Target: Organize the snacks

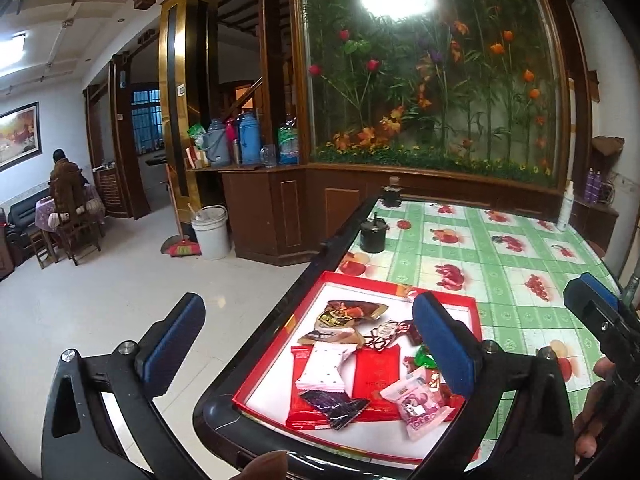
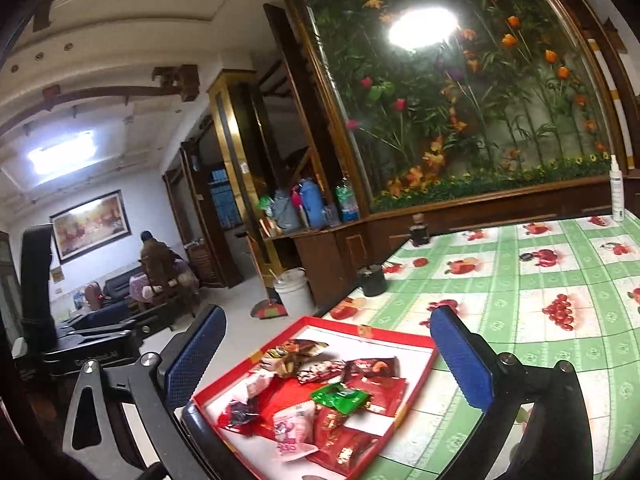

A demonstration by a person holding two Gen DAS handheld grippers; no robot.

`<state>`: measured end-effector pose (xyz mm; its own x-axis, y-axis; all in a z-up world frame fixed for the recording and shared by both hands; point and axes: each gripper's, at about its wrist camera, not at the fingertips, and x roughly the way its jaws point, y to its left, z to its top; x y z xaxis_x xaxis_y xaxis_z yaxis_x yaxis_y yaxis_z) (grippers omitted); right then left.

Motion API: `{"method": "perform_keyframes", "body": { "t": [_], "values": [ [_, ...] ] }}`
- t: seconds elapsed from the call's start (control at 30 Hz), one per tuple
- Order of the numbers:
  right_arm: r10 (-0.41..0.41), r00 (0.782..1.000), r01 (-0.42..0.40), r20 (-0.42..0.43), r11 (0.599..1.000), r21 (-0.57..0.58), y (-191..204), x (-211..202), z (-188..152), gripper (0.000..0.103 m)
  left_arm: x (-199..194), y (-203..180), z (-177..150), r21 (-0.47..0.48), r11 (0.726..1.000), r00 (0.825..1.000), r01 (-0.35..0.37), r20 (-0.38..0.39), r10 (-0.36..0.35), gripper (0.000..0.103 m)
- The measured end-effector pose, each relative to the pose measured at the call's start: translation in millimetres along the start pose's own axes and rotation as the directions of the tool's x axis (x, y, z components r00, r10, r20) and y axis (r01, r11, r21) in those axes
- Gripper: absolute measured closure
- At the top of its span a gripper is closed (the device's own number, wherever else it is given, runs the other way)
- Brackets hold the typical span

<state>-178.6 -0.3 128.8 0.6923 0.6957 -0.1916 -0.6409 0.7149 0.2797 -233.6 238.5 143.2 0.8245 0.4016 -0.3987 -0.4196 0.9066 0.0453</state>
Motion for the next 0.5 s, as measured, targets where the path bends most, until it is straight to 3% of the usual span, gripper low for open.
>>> {"method": "perform_keyframes", "body": {
  "t": [0.27,0.5],
  "values": [
    [-0.008,0.999,0.005,-0.048,0.998,-0.063,7,8,-8,0.0,10,2,-8,0.011,0.999,0.997,-0.047,-0.054,0.048,0.0],
    [-0.051,0.985,0.038,-0.162,0.996,-0.081,11,28,-26,0.0,23,7,-18,-0.009,0.997,0.989,-0.075,-0.131,0.073,0.0]
  ]
}}
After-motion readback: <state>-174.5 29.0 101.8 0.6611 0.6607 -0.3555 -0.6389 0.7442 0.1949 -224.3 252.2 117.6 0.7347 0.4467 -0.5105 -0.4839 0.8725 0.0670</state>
